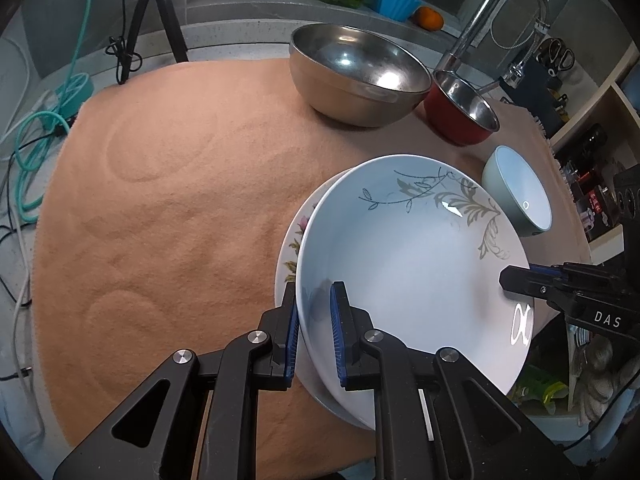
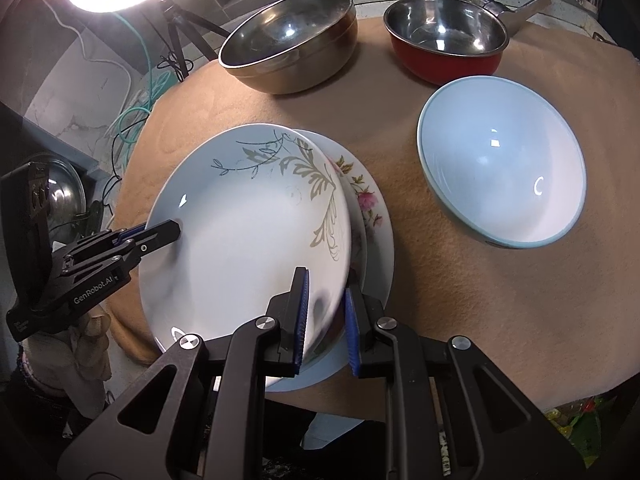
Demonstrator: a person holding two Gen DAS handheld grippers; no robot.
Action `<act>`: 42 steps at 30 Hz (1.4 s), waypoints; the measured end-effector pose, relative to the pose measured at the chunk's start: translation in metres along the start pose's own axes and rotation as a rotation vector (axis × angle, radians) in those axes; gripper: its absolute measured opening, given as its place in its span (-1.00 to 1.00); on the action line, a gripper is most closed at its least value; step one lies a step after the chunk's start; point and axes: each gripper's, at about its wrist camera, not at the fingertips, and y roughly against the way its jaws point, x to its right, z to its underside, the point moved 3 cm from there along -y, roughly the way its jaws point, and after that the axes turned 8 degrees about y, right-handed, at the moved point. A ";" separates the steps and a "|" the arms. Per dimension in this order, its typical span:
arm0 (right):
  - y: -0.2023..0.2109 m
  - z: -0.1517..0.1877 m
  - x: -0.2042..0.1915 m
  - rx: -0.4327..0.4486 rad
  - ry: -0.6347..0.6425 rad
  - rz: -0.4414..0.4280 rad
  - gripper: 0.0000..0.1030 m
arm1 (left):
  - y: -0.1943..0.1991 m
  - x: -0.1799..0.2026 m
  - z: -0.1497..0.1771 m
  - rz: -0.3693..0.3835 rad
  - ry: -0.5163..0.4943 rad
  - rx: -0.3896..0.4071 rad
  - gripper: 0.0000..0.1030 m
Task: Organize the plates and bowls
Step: 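Lower the gold-leaf white plate onto the flowered plate stack, then open the left gripper off the plate rim and withdraw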
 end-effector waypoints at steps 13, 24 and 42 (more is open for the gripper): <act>0.003 0.001 0.013 0.002 -0.051 -0.057 -0.64 | -0.004 -0.001 -0.002 0.015 0.006 -0.012 -0.74; 0.005 0.004 0.025 0.005 -0.125 -0.134 -0.64 | -0.004 -0.002 -0.004 0.032 0.016 -0.016 -0.74; 0.007 0.005 0.034 0.013 -0.203 -0.201 -0.64 | -0.007 -0.004 -0.006 0.043 0.014 -0.018 -0.74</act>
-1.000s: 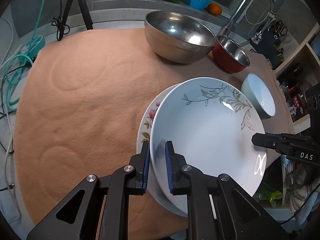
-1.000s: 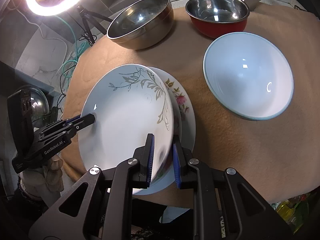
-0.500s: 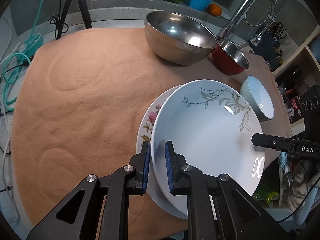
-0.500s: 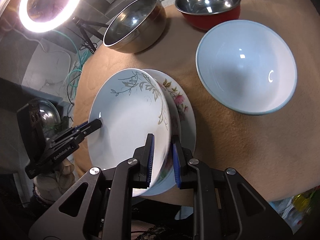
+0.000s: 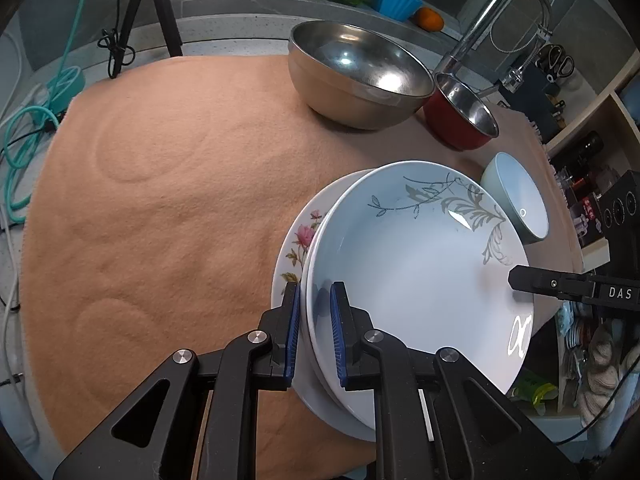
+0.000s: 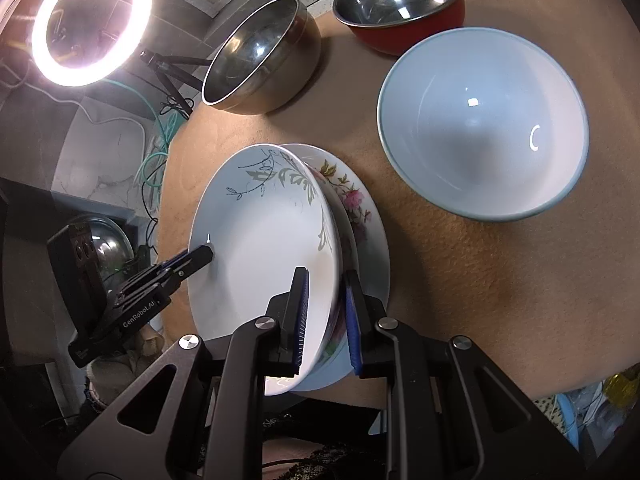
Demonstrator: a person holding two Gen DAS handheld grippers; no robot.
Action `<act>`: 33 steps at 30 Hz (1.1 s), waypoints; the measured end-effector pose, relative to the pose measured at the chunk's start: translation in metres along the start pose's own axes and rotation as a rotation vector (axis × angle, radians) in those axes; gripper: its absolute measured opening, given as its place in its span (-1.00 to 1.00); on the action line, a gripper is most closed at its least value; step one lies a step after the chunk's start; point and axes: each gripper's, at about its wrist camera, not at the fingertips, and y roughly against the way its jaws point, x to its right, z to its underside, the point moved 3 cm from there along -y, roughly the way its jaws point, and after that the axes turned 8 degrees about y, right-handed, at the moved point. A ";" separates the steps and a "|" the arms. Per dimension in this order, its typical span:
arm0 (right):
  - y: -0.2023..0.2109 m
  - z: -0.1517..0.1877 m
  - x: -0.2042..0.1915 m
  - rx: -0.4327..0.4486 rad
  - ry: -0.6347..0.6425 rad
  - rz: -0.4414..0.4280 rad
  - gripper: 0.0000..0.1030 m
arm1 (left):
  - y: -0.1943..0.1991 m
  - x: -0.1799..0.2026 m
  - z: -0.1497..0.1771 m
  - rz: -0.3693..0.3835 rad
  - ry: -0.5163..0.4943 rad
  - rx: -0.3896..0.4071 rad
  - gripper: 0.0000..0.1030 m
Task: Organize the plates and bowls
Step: 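Open the left gripper off the plate rim and withdraw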
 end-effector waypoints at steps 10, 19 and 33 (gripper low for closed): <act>0.006 -0.001 0.003 0.016 -0.022 -0.006 -0.63 | -0.001 0.000 -0.001 0.004 -0.001 -0.001 -0.73; 0.014 -0.007 -0.004 0.038 0.035 0.046 -0.63 | 0.002 -0.002 -0.004 0.006 0.007 -0.002 -0.73; 0.032 -0.068 -0.025 0.143 0.156 0.104 -0.46 | 0.024 -0.018 -0.056 0.052 0.089 0.094 -0.73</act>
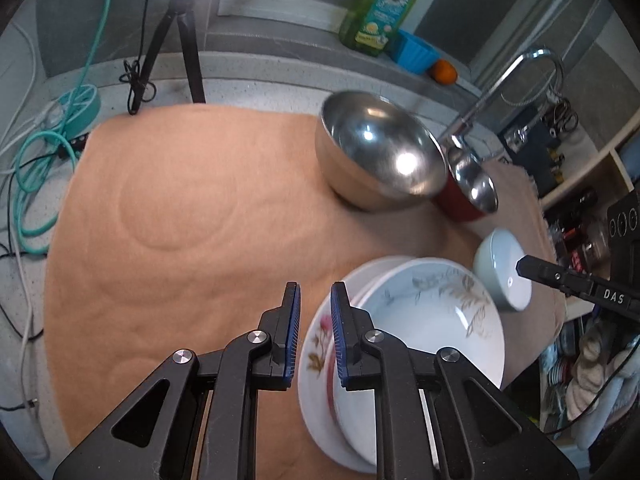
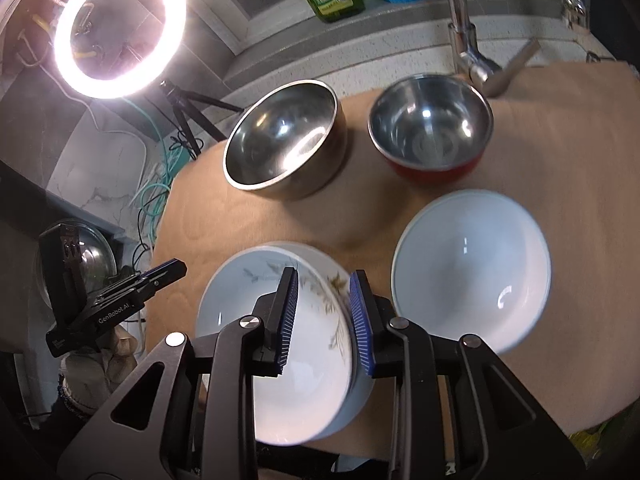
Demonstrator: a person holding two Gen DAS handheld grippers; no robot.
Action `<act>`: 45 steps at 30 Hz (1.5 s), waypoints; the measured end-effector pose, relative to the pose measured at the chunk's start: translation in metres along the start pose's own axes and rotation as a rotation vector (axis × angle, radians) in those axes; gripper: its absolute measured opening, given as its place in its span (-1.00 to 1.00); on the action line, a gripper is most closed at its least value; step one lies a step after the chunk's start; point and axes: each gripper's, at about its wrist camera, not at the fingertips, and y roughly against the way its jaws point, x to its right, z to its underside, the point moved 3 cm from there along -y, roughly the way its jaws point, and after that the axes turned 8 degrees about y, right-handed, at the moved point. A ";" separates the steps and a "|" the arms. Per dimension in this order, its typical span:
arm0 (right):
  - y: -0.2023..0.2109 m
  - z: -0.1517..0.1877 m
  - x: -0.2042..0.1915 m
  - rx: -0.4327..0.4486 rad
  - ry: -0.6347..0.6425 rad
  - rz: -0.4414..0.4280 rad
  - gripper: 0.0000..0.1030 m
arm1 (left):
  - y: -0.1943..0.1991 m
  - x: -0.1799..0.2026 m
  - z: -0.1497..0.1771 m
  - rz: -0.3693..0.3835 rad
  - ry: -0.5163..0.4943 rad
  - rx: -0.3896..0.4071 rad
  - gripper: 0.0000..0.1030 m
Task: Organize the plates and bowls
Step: 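Move the left gripper to the steel mixing bowl rim and close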
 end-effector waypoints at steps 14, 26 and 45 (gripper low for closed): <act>-0.051 -0.061 0.010 -0.006 -0.050 0.006 -0.19 | -0.040 0.010 -0.077 0.049 0.067 0.011 -0.50; -0.089 -0.076 0.024 -0.060 -0.141 -0.028 -0.19 | -0.073 0.004 -0.099 0.052 0.123 -0.035 -0.44; -0.107 -0.084 0.011 -0.094 -0.089 0.013 -0.41 | -0.087 0.011 -0.101 0.068 0.093 -0.056 -0.64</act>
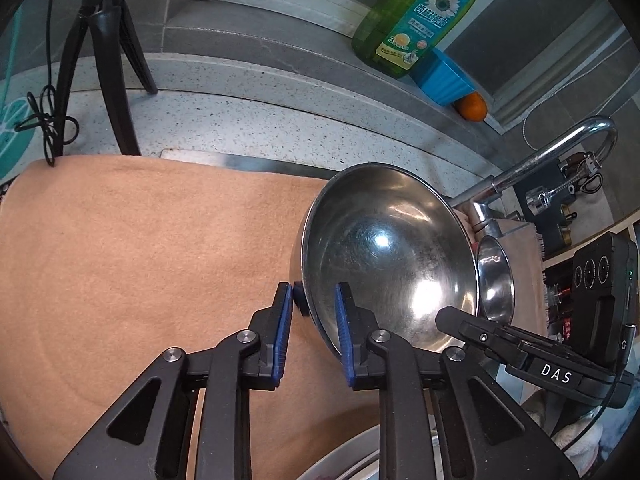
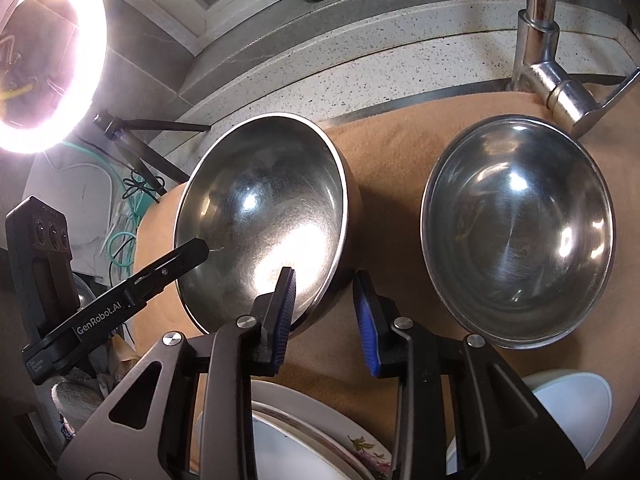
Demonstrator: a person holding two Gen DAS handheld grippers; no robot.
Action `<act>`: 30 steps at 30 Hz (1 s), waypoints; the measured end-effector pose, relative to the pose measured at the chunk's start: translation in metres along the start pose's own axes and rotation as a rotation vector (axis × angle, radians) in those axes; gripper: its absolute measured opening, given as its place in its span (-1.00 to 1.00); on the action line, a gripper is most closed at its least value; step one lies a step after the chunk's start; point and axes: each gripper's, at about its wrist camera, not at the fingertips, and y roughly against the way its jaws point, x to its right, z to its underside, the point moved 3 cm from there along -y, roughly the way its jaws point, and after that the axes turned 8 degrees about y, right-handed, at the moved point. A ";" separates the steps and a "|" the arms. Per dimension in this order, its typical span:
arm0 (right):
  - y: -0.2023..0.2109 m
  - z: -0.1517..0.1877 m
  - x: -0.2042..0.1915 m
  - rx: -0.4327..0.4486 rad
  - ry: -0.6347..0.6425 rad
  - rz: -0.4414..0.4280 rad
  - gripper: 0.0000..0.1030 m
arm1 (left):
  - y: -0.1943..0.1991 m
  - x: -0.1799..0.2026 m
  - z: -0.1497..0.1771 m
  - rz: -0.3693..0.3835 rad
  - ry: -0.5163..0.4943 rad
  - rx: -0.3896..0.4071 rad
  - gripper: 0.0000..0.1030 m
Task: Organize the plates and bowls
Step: 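Move the left gripper to the steel mixing bowl rim and close, then lift the steel mixing bowl with the left gripper and carry it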
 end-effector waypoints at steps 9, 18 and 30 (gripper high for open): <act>0.007 0.003 -0.035 0.003 0.070 -0.031 -0.41 | 0.036 -0.015 0.007 -0.016 0.007 0.064 -0.64; -0.013 0.016 -0.089 -0.051 0.164 -0.085 -0.41 | 0.079 -0.060 0.022 -0.051 0.081 0.126 -0.64; -0.034 0.047 -0.149 -0.126 0.257 -0.129 -0.41 | 0.113 -0.109 0.059 -0.097 0.170 0.156 -0.64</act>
